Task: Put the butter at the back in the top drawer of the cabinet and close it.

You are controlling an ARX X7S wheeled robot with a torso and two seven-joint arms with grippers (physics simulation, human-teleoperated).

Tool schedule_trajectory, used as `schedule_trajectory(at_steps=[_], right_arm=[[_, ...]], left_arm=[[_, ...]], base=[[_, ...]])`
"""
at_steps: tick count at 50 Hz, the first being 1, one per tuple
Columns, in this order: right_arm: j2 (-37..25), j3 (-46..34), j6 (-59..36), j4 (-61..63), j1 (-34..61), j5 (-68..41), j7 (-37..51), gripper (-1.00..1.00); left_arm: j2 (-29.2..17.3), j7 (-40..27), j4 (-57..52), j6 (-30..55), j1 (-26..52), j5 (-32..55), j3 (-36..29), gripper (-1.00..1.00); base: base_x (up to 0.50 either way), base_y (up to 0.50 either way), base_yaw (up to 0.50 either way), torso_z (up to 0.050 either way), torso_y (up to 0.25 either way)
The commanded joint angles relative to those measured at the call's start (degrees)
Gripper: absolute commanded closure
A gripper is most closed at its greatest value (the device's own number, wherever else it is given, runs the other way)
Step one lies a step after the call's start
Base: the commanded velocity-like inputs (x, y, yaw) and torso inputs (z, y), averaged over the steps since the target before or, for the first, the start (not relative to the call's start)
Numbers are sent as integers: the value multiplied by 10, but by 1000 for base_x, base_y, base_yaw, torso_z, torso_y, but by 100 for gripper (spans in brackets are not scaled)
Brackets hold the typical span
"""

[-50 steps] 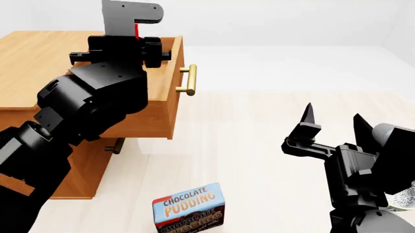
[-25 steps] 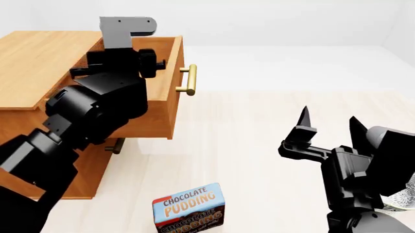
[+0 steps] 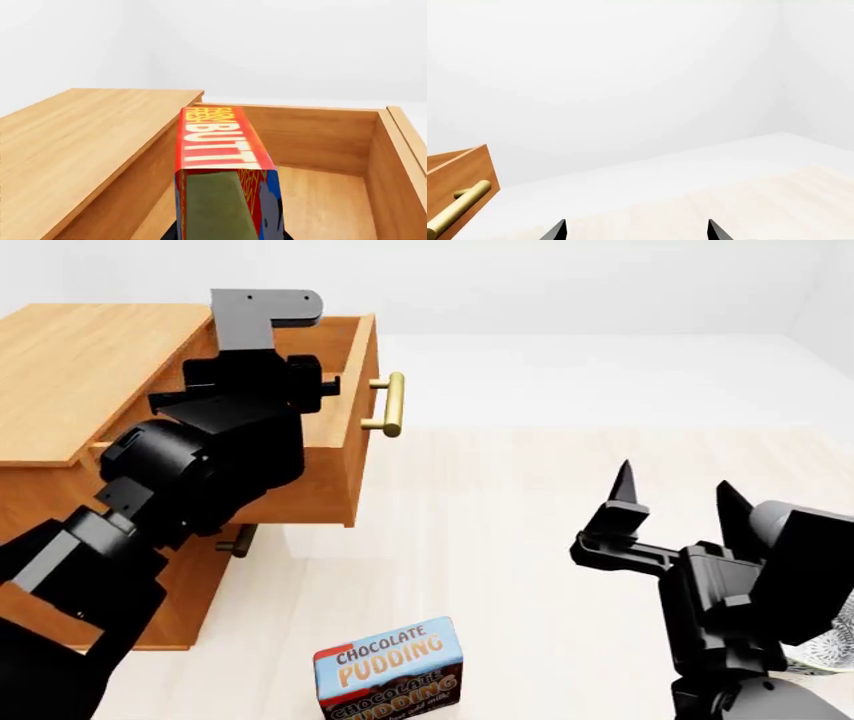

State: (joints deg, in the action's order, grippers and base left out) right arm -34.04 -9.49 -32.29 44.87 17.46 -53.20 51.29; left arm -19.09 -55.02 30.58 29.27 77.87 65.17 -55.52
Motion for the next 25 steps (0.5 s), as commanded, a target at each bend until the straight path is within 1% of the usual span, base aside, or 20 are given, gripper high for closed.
schedule_trajectory(at_steps=[1,9,11,12,25], right_arm=[[1,-4,2,-3,-1,3,-1,-100],[1,-6,3,-3,0,4,0,-100],[1,-8,4,-4,-1,5,-1,-100],[1,-8,4,-4,-1,5,-1,-100],[1,-10,7,-6,0,5,-1,-100]], left_arm=[[0,-7,13,-4,4,-24,1,100],[-1,-9,18,-4,2,-25,1,100],[-1,-2,19,-2,2,-22,2,100],[0,-1,20,-1,1,-21,2,-100],[-4,4,9,-3,2,-17,7,-100]], base=[[12,0,0,0,0],[3,0,0,0,0],[7,0,-3,0,0],[11,0,0,0,0],[0,0,0,0,0]])
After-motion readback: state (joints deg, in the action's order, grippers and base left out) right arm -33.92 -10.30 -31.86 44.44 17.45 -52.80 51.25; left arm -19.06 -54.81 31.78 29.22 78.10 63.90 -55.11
